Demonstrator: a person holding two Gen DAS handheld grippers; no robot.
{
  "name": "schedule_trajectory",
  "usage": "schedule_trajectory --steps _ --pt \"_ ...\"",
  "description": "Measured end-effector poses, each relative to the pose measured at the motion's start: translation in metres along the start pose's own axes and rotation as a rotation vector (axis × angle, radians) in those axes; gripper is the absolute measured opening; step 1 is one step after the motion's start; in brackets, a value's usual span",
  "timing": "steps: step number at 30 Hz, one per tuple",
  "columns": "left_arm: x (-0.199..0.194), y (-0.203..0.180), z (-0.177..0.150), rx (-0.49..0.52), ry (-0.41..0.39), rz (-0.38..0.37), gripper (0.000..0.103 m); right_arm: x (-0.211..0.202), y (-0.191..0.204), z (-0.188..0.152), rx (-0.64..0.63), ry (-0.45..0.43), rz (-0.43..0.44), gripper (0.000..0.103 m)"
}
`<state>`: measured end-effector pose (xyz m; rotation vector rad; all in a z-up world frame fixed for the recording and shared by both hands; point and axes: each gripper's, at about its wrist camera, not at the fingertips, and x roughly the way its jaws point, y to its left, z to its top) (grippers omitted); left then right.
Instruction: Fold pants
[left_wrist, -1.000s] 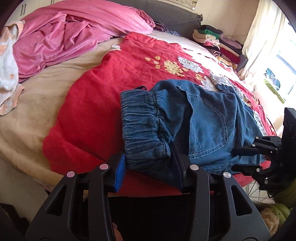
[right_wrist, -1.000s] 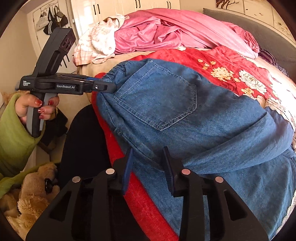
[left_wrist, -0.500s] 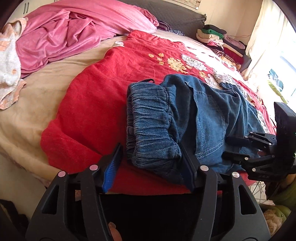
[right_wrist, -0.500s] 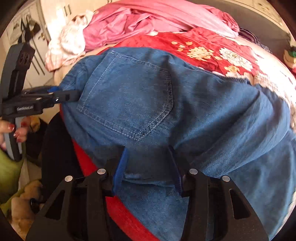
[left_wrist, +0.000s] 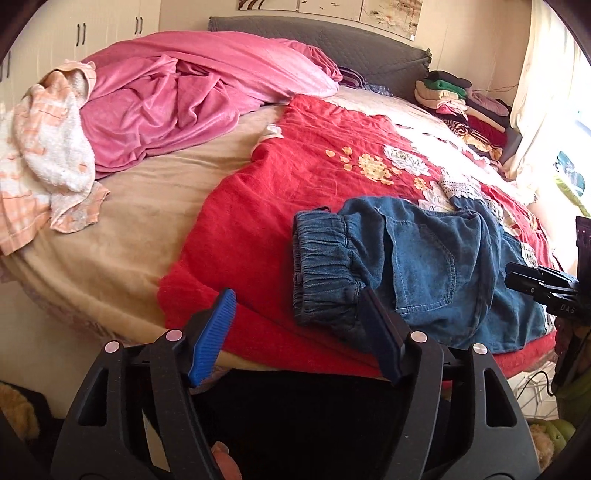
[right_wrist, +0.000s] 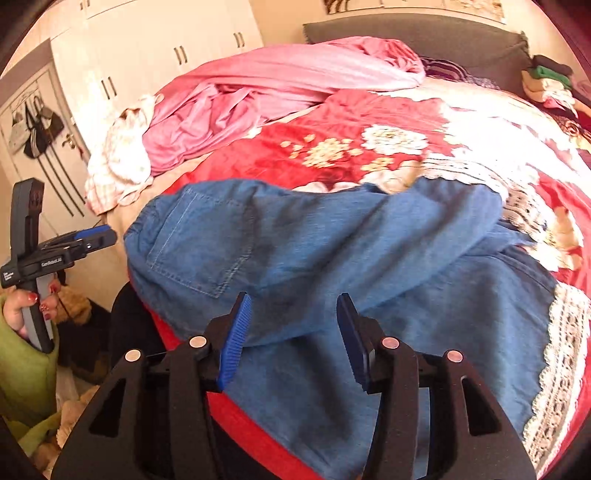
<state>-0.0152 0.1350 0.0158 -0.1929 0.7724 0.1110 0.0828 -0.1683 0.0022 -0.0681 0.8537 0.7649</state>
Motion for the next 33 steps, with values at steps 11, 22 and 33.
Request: schedule_trajectory --steps 11,22,33 --pt "0.001 -0.071 0.012 0.116 -0.007 -0.171 0.064 -0.033 -0.039 -0.001 0.068 -0.08 -0.084 0.06" --pt "0.036 -0.151 0.003 0.241 0.095 -0.338 0.064 -0.041 -0.066 -0.003 0.115 -0.106 -0.12 0.067" --pt "0.082 -0.193 0.0 0.267 0.207 -0.458 0.051 -0.031 -0.082 0.03 0.098 -0.092 -0.151 0.075"
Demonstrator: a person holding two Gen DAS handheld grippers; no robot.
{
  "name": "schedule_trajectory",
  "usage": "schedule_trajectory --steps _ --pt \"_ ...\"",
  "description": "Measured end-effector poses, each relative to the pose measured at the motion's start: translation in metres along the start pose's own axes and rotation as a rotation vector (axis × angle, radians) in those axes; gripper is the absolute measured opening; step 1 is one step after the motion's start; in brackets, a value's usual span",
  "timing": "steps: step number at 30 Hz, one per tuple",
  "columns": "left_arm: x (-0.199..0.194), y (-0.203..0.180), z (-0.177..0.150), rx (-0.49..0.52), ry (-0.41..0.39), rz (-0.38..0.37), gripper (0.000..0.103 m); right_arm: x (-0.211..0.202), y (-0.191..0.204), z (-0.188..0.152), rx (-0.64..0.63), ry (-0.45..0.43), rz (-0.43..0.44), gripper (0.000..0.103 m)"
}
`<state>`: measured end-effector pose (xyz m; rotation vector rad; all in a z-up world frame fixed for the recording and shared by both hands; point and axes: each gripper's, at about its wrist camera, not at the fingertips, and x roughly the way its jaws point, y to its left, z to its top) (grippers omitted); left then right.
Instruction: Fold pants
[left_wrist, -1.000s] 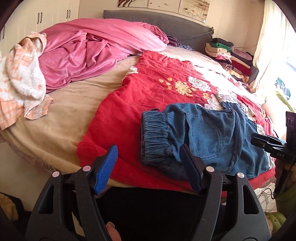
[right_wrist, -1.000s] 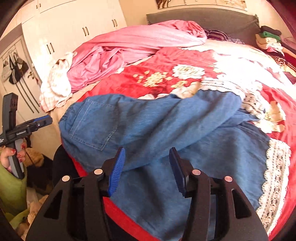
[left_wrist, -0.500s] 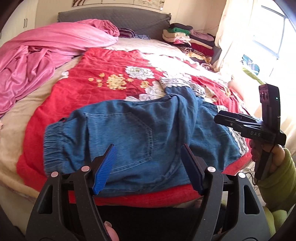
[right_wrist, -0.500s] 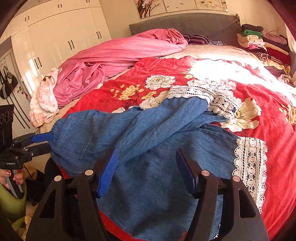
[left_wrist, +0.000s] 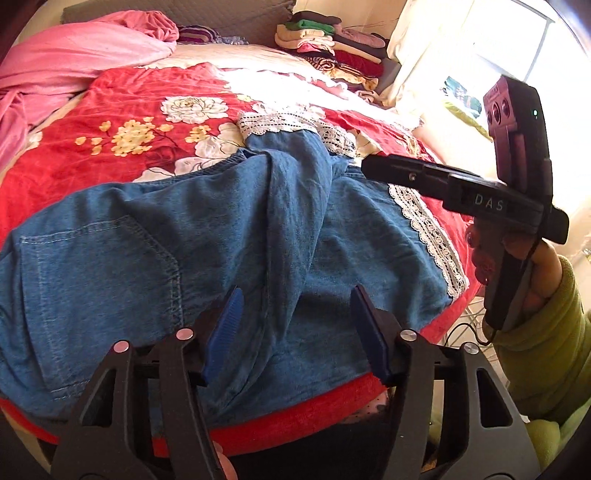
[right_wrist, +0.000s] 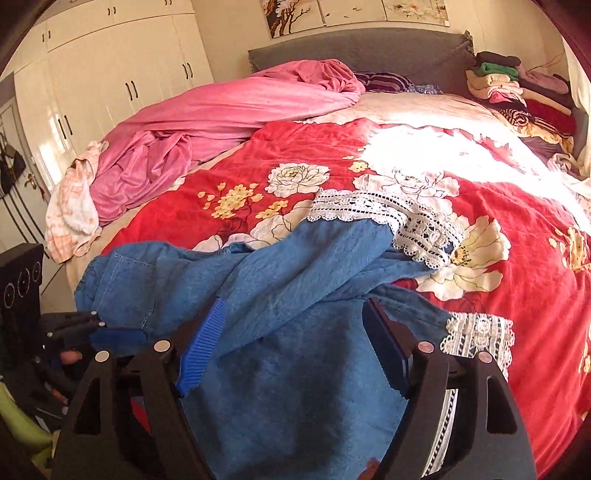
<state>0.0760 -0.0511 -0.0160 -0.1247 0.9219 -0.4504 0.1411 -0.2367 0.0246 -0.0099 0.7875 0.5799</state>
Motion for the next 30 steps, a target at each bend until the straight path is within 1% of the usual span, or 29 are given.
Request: schedule_trajectory --steps 3,5,7,9,10,11,12,14,18,20,22,23,24,27,28,29,30 --pt "0.014 0.002 0.008 -0.005 0.018 -0.022 0.05 0.01 -0.002 0.016 -0.008 0.005 -0.012 0.076" --pt "0.022 0.004 0.014 -0.014 0.016 -0.035 0.05 0.02 -0.004 0.028 -0.007 0.014 -0.033 0.076" --pt "0.03 0.004 0.018 -0.021 0.019 -0.056 0.047 0.03 -0.007 0.04 -0.003 0.031 -0.022 0.076" --pt "0.041 0.003 0.019 -0.023 0.037 -0.104 0.037 0.042 -0.007 0.05 -0.01 0.047 -0.019 0.076" --pt "0.045 0.001 0.019 -0.024 0.041 -0.135 0.035 0.051 -0.006 0.056 -0.018 0.063 -0.018 0.076" --pt "0.048 0.0 0.018 -0.021 0.048 -0.149 0.032 0.06 -0.006 0.061 -0.018 0.083 -0.015 0.076" --pt "0.05 -0.003 0.016 -0.01 0.049 -0.137 0.026 0.069 -0.006 0.065 -0.012 0.102 -0.02 0.076" --pt "0.051 -0.006 0.014 0.017 0.041 -0.098 0.018 0.089 -0.004 0.073 -0.019 0.146 -0.053 0.076" --pt "0.049 -0.006 0.01 0.023 0.033 -0.097 0.017 0.122 0.009 0.089 -0.035 0.19 -0.061 0.076" --pt "0.049 -0.007 0.009 0.032 0.033 -0.091 0.017 0.14 0.014 0.097 -0.049 0.216 -0.088 0.075" --pt "0.049 -0.009 0.008 0.034 0.031 -0.091 0.017 0.16 0.016 0.103 -0.074 0.246 -0.145 0.075" --pt "0.049 -0.008 0.007 0.033 0.031 -0.094 0.017 0.169 0.016 0.105 -0.078 0.258 -0.158 0.075" --pt "0.048 -0.008 0.007 0.031 0.031 -0.096 0.017 0.178 0.013 0.106 -0.072 0.272 -0.159 0.075" --pt "0.048 -0.007 0.006 0.027 0.031 -0.1 0.017 0.2 -0.005 0.102 0.01 0.318 -0.151 0.075" --pt "0.047 -0.006 0.007 0.027 0.03 -0.102 0.017 0.202 -0.005 0.1 -0.007 0.314 -0.154 0.068" --pt "0.047 -0.006 0.007 0.026 0.029 -0.104 0.017 0.2 -0.005 0.098 -0.03 0.303 -0.173 0.055" --pt "0.047 -0.006 0.008 0.024 0.03 -0.105 0.017 0.198 -0.005 0.097 -0.044 0.292 -0.194 0.049"
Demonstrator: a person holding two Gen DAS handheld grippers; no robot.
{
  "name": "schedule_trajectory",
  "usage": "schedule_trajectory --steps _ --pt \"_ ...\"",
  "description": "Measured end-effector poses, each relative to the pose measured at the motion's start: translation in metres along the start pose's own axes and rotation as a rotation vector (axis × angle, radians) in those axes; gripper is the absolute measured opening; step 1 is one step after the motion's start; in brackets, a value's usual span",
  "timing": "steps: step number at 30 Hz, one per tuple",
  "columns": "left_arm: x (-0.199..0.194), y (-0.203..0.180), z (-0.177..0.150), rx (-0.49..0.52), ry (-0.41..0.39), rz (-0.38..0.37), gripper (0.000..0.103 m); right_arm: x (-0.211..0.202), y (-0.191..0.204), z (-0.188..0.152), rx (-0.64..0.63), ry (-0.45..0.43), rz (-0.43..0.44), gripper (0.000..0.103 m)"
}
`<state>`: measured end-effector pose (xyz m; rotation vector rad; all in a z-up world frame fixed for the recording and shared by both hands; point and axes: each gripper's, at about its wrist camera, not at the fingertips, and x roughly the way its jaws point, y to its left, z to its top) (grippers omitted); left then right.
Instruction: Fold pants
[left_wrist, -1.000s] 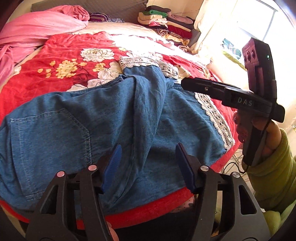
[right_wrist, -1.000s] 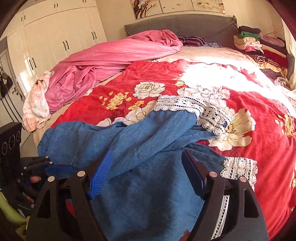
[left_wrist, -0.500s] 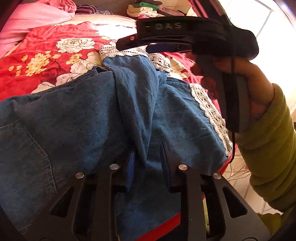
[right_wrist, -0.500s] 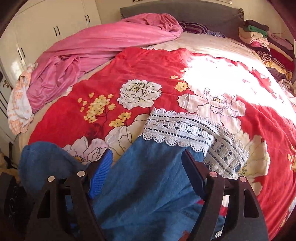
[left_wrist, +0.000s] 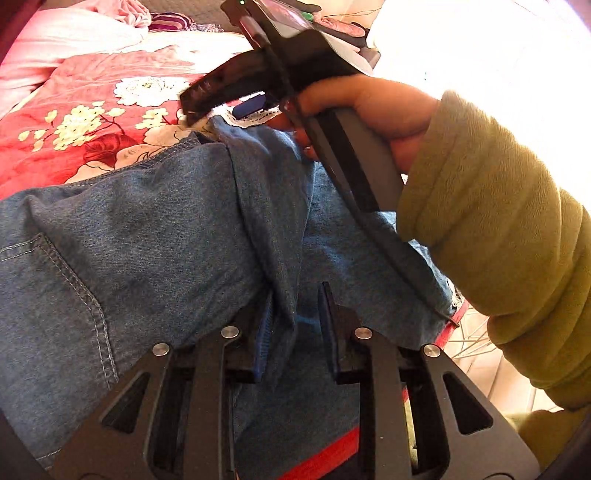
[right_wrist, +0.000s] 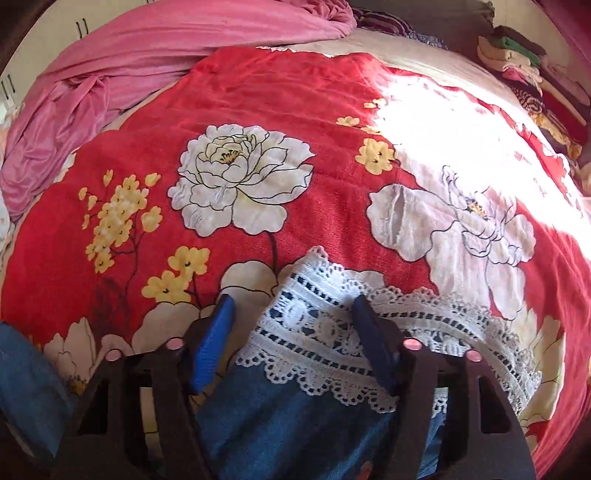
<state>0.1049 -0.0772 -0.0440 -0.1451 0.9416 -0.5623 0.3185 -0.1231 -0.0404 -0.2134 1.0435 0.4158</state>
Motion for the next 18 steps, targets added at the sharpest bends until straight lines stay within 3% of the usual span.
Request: schedule_trajectory --steps 2,4,9,16,18 --pt "0.003 0.003 0.005 -0.003 0.001 0.0 0.017 -0.007 -0.008 -0.003 0.004 -0.035 0.019 0.023" --pt "0.001 0.006 0.006 -0.007 -0.004 0.007 0.017 -0.014 -0.023 -0.006 0.043 -0.057 0.049 0.009" --pt "0.0 0.009 0.004 -0.021 -0.014 0.008 0.021 -0.054 -0.059 -0.027 0.162 -0.159 0.118 0.009" --pt "0.006 0.007 0.007 0.001 -0.029 0.018 0.021 -0.136 -0.123 -0.09 0.36 -0.314 0.174 0.009" --pt "0.007 0.004 0.006 0.026 -0.03 0.037 0.013 -0.153 -0.142 -0.113 0.421 -0.336 0.18 0.009"
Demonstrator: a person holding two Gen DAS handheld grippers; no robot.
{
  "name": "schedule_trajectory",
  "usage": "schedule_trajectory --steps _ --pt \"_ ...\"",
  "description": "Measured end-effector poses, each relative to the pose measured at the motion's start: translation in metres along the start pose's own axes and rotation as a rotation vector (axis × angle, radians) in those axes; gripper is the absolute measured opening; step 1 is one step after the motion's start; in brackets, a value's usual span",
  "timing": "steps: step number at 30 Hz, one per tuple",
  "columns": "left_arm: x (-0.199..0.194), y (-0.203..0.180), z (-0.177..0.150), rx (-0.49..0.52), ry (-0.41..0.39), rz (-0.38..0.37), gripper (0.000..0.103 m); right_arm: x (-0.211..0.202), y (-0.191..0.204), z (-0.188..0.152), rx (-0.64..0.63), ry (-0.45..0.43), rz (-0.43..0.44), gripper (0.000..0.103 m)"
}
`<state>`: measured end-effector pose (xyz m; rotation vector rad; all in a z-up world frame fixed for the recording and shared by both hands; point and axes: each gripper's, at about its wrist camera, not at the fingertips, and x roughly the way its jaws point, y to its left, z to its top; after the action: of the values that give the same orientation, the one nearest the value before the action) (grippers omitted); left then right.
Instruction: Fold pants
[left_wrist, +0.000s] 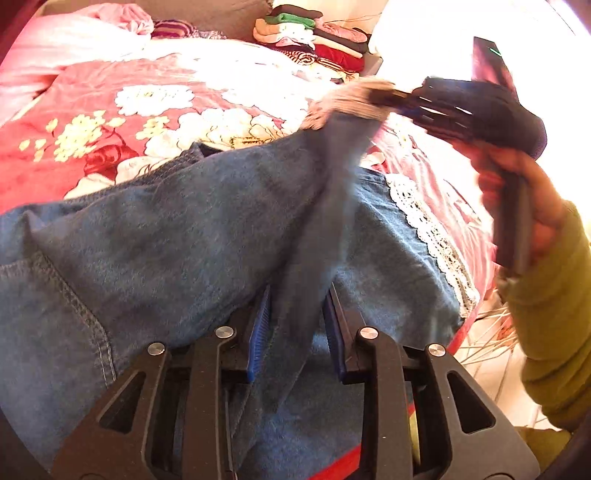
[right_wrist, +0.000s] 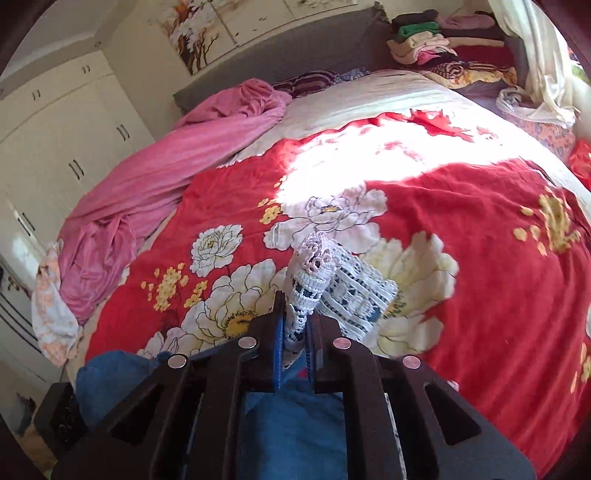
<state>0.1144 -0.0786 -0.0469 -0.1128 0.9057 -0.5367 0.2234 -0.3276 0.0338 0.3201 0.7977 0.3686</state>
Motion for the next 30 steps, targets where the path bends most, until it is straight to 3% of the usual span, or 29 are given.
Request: schedule_trajectory --steps 2,8,14,15,17,19,22,30 --pt "0.0 -0.003 0.0 0.026 0.002 0.005 0.006 -0.024 -0.018 -0.014 0.054 -0.013 -0.009 0.009" --pt "-0.019 -0.012 -0.008 0.094 -0.02 0.027 0.005 -0.068 -0.047 -0.062 0.137 0.024 -0.011 0.009" --pt "-0.015 -0.021 -0.017 0.134 -0.002 0.059 0.005 -0.073 -0.058 -0.099 0.164 0.092 -0.006 0.012" --pt "-0.015 -0.021 -0.016 0.136 -0.001 0.066 0.005 -0.074 -0.06 -0.101 0.178 0.091 -0.003 0.015" --pt "-0.018 -0.022 -0.016 0.144 -0.002 0.07 0.002 -0.077 -0.063 -0.1 0.201 0.077 0.026 0.031" --pt "-0.026 -0.023 -0.016 0.154 -0.019 0.076 0.001 -0.082 -0.065 -0.097 0.195 0.058 0.02 0.031" --pt "-0.038 -0.022 -0.017 0.156 -0.035 0.084 0.001 -0.085 -0.066 -0.096 0.174 0.07 0.019 0.012" --pt "-0.054 -0.023 -0.038 0.155 -0.035 0.088 0.001 -0.098 -0.059 -0.12 0.132 0.142 0.039 0.012"
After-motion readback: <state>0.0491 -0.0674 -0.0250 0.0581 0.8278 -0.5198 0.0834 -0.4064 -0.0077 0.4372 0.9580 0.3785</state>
